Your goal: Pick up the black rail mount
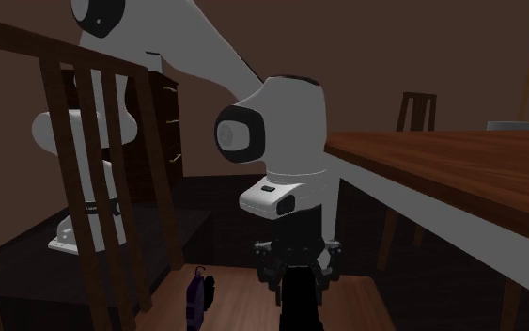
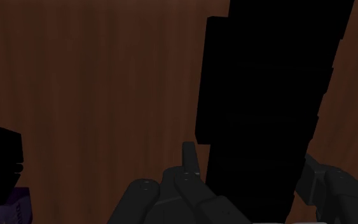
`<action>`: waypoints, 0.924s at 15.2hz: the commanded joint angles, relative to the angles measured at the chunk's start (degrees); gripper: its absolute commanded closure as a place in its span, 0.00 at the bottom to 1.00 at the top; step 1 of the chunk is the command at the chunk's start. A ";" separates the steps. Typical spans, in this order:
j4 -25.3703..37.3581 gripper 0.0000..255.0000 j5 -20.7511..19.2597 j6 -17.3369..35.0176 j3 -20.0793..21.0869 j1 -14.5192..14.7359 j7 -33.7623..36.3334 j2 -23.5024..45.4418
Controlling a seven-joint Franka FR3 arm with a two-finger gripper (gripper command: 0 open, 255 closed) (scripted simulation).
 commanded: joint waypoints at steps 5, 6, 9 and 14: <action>0.05 1.00 -0.29 -1.17 -0.19 0.14 0.17 -1.06; 0.13 1.00 -0.43 -1.76 -0.27 0.20 0.26 -1.57; 0.39 1.00 -0.84 -3.53 -0.52 0.37 0.53 -3.10; 1.08 1.00 -1.49 -6.57 -0.87 0.63 0.96 -5.48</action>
